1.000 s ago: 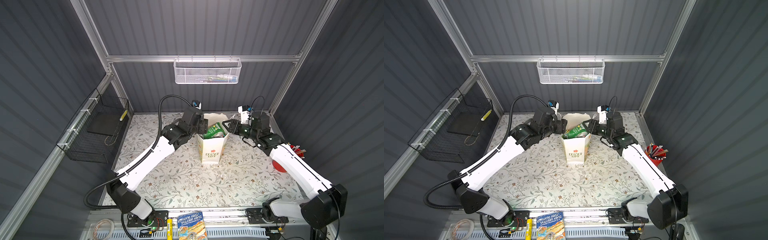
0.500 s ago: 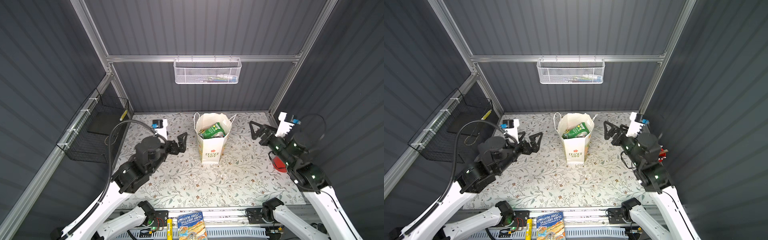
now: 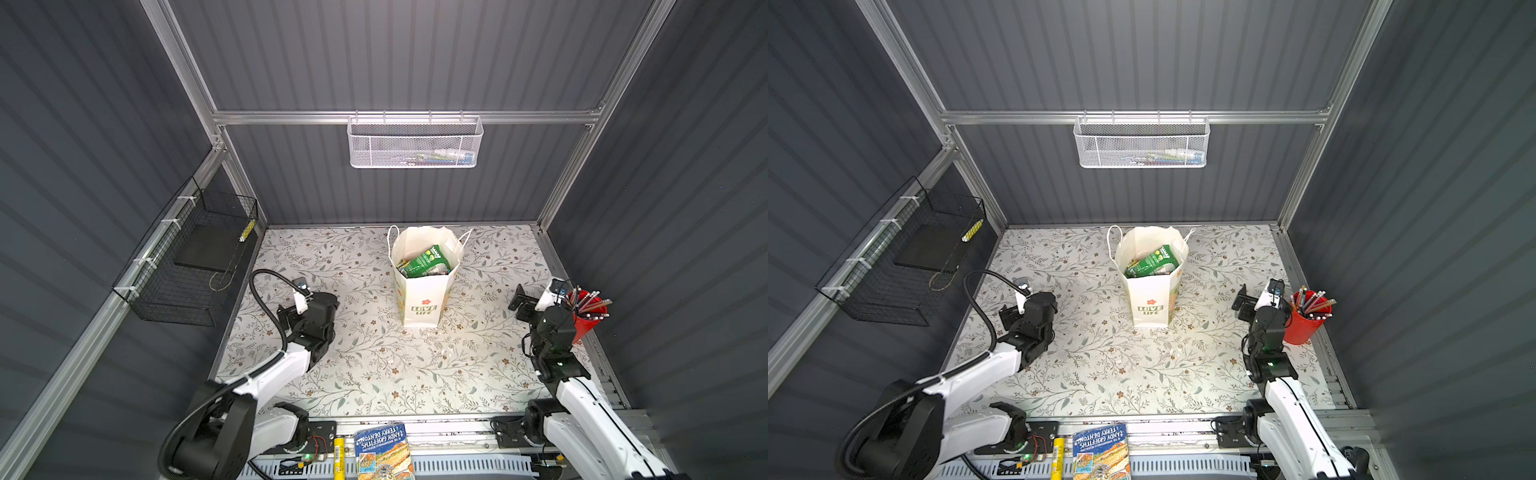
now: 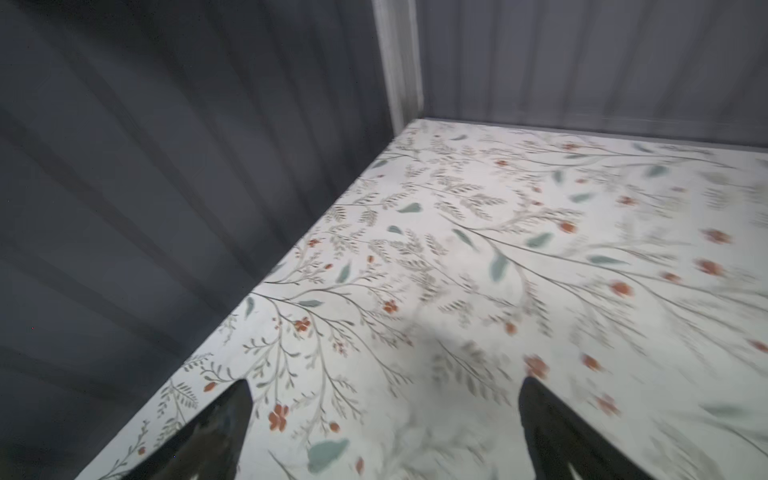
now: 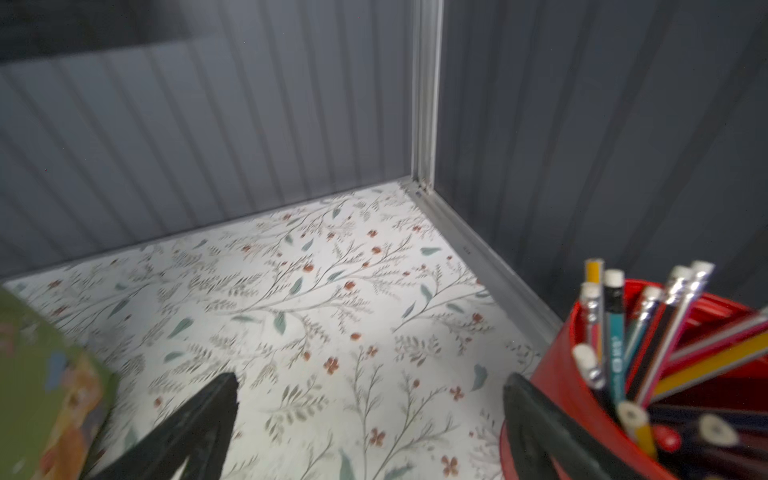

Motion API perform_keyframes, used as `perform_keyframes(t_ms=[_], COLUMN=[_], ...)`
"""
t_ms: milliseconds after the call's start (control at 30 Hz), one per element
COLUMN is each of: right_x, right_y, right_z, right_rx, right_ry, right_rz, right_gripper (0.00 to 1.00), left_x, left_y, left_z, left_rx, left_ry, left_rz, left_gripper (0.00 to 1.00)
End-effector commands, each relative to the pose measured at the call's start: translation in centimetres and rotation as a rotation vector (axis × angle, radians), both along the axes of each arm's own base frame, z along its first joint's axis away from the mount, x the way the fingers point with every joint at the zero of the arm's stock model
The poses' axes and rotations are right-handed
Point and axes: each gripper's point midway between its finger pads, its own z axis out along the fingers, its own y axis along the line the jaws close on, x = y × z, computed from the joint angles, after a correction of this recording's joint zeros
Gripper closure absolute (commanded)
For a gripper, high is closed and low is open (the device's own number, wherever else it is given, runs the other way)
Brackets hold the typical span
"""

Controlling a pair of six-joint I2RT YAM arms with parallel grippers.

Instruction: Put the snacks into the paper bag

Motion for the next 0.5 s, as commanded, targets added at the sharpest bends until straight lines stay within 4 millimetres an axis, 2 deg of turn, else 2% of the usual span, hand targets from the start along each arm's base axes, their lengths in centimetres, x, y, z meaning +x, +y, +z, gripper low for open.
perform_keyframes(t_ms=[0,100,167,233,267,367,400,433,467], right_x=[0.9,1.7,2.0,2.7,3.4,4.3,4.4,4.6,4.7], right_y=[-0.9,-1.7,-2.1,-2.1,-1.6,-0.1,0.1,0.1,0.3], right_z=[1.1,-1.3,-2.1,-3.7,-3.9,-3.9,-4.6,-5.4,-5.7], right_rx=[-0.039,-0.02,-0.023,-0.003,-0.003,0.034,0.027,0.032,0.024], right_ry=[-0.119,-0.062,-0.061,-0.011,-0.006,-0.03,-0.036,-0.033,-0.064], right_rz=[-0.018,-0.022,-0.025,0.004,0.042,0.129,0.136,0.139,0.153], right_gripper=[0.01,0.01,0.01,0.01,0.01,0.01,0.01,0.01,0.01], left_x=[3.2,5.2,6.4,7.5,7.4,6.9,6.9,6.8,7.3], left_y=[0.7,1.3,0.0,-0.8,-1.0,-1.4,-1.9,-1.5,-1.1], left_z=[-0.6,-3.0,-4.3,-4.5,-5.0,-4.8,-5.2,-6.0,-5.5], left_rx=[0.053,0.049,0.005,0.008,-0.009,-0.027,-0.043,-0.051,-0.032], left_ry=[-0.051,-0.079,0.011,-0.001,0.037,-0.012,-0.012,-0.016,-0.055], left_rz=[-0.022,-0.038,-0.128,-0.206,-0.221,-0.281,-0.321,-0.304,-0.307], left_gripper=[0.0,0.0,0.0,0.0,0.0,0.0,0.0,0.0,0.0])
